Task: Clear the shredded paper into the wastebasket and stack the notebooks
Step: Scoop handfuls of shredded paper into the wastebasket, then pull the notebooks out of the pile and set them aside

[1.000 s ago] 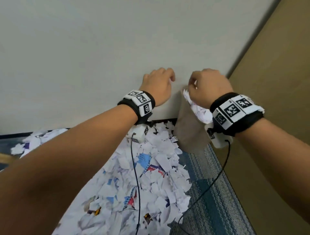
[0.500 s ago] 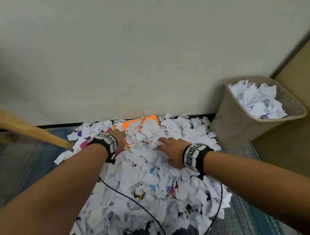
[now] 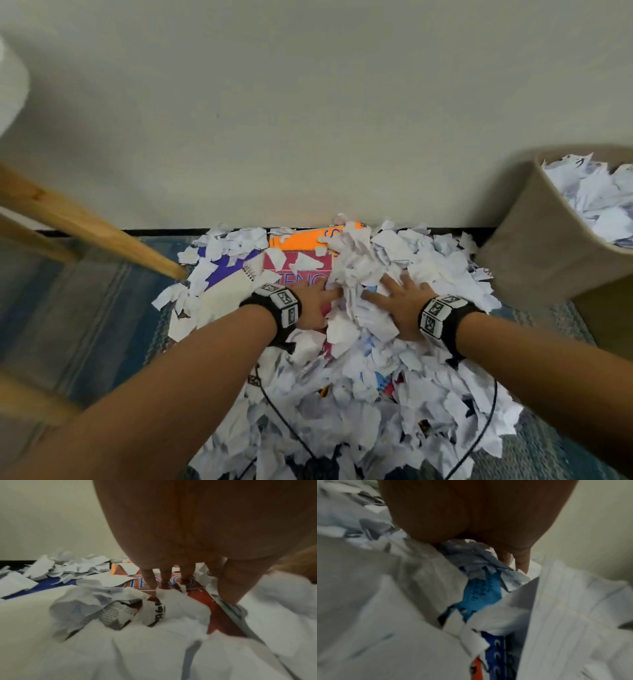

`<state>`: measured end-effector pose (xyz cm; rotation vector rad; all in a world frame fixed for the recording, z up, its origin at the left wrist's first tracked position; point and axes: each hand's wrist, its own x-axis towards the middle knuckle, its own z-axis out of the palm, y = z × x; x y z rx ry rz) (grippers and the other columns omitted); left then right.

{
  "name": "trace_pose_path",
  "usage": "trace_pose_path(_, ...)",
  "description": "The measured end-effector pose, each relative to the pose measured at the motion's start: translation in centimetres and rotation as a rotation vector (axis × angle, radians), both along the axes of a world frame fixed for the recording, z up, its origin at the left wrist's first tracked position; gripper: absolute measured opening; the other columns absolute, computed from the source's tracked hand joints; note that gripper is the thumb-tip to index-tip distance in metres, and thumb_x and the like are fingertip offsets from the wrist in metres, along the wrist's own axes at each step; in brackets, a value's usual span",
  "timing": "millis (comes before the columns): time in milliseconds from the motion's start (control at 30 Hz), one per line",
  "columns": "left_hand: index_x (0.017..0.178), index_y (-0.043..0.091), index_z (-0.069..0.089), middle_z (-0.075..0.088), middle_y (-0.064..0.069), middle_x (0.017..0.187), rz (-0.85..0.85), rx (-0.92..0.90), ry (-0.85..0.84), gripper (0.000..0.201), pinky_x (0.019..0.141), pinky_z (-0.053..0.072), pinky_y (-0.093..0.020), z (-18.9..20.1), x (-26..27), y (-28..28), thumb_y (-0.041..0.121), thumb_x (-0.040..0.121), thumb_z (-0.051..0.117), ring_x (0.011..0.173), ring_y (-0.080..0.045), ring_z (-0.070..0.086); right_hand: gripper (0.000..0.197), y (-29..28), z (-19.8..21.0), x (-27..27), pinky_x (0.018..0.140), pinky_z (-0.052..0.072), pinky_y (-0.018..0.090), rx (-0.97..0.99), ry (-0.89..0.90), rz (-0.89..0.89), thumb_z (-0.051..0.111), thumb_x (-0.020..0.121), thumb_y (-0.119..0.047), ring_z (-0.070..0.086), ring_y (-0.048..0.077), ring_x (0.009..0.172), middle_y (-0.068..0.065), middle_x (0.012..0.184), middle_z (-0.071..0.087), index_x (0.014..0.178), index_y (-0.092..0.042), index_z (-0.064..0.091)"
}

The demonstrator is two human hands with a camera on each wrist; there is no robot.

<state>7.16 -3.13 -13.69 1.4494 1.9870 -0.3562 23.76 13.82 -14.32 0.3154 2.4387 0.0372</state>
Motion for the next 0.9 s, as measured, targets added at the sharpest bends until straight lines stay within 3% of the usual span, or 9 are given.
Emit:
trace_pose_path(133, 0.144, 0.047, 0.027, 0.047, 0.0, 0.143, 0.206, 0.154, -0.235, 0.068, 0.081, 0.055, -0.039, 0.8, -0.4, 1.2, 0.011, 0.089, 0.044, 0.103, -0.031, 0.061, 0.088, 1.0, 1.0, 1.0, 0.106, 0.035, 0.056, 0.066, -0.031, 0.051, 0.065, 0.081, -0.052, 0.022, 0.039, 0.138, 0.012, 0.149, 0.025, 0.148, -0.027, 0.013)
trace_pose_path(233, 0.129, 0.03, 0.047, 0.057, -0.007, 0.125, 0.39, 0.284, -0.155, 0.05, 0.068, 0.051, -0.033, 1.6, -2.5, 0.7, 0.003, 0.088, 0.043, 0.086, -0.024, 0.059, 0.089, 1.3, 1.6, 0.8, 0.101, 0.04, 0.05, 0.075, 0.011, 0.022, 0.07, 0.076, -0.046, 0.037, 0.035, 0.129, 0.01, 0.143, 0.03, 0.147, -0.027, 0.018)
trace_pose_path(300, 0.125, 0.027, 0.045, 0.051, -0.009, 0.122, 0.494, 0.265, -0.026, 0.044, 0.076, 0.053, -0.037, 2.0, -4.3, -0.5, 0.005, 0.087, 0.046, 0.094, -0.026, 0.056, 0.083, 1.3, 1.9, 0.5, 0.095, 0.045, 0.046, 0.046, 0.102, -0.052, 0.066, 0.077, -0.04, 0.044, 0.033, 0.121, 0.008, 0.141, 0.029, 0.146, -0.029, 0.021)
trace_pose_path(367, 0.133, 0.023, 0.038, 0.044, -0.011, 0.129, 0.589, 0.186, 0.128, 0.05, 0.09, 0.05, -0.045, 1.8, -6.0, -2.2, 0.012, 0.086, 0.051, 0.113, -0.032, 0.051, 0.062, 1.5, 2.3, 0.2, 0.089, 0.05, 0.044, 0.03, 0.198, -0.117, 0.062, 0.081, -0.037, 0.05, 0.031, 0.111, 0.008, 0.134, 0.034, 0.135, -0.021, 0.036)
trace_pose_path(433, 0.14, 0.016, 0.032, 0.039, -0.013, 0.138, 0.68, 0.099, 0.218, 0.057, 0.097, 0.047, -0.044, 1.3, -7.1, -4.0, 0.022, 0.088, 0.055, 0.123, -0.033, 0.047, 0.05, 1.7, 2.6, 0.1, 0.087, 0.05, 0.044, 0.066, 0.26, -0.143, 0.06, 0.081, -0.039, 0.05, 0.03, 0.107, 0.008, 0.132, 0.035, 0.123, -0.018, 0.043)
trace_pose_path(567, 0.138, 0.009, 0.042, 0.047, -0.013, 0.138, 0.656, -0.079, 0.237, 0.051, 0.098, 0.047, -0.037, -0.6, -7.4, -6.3, 0.034, 0.094, 0.05, 0.121, -0.029, 0.051, 0.058, 2.2, 1.9, 0.2, 0.102, 0.039, 0.048, 0.113, 0.271, -0.12, 0.051, 0.087, -0.047, 0.037, 0.034, 0.129, 0.008, 0.15, 0.02, 0.136, -0.018, 0.037)
trace_pose_path(667, 0.138, 0.006, 0.042, 0.046, -0.015, 0.139, 0.669, -0.061, 0.197, 0.06, 0.1, 0.045, -0.037, -1.4, -6.5, -5.8, 0.045, 0.094, 0.048, 0.124, -0.03, 0.049, 0.064, 1.4, 0.8, 0.2, 0.103, 0.038, 0.048, 0.073, 0.19, -0.062, 0.049, 0.088, -0.051, 0.033, 0.032, 0.132, 0.009, 0.148, 0.024, 0.141, -0.018, 0.036)
trace_pose_path(800, 0.133, 0.008, 0.047, 0.053, -0.012, 0.134, 0.792, -0.004, 0.097, 0.055, 0.092, 0.046, -0.033, -1.1, -7.1, -4.3, 0.045, 0.093, 0.051, 0.117, -0.029, 0.054, 0.06, 0.2, -0.1, -0.1, 0.101, 0.039, 0.046, 0.028, 0.156, -0.081, 0.05, 0.089, -0.049, 0.034, 0.032, 0.13, 0.011, 0.14, 0.03, 0.138, -0.018, 0.038)
trace_pose_path(900, 0.134, 0.007, 0.044, 0.05, -0.016, 0.136, 0.83, -0.024, 0.149, 0.053, 0.097, 0.046, -0.038, -0.3, -8.6, -4.7, 0.04, 0.093, 0.05, 0.118, -0.032, 0.052, 0.058, 0.4, 0.0, -0.4, 0.101, 0.038, 0.045, 0.014, 0.151, -0.086, 0.05, 0.089, -0.051, 0.035, 0.031, 0.129, 0.01, 0.138, 0.033, 0.137, -0.02, 0.039)
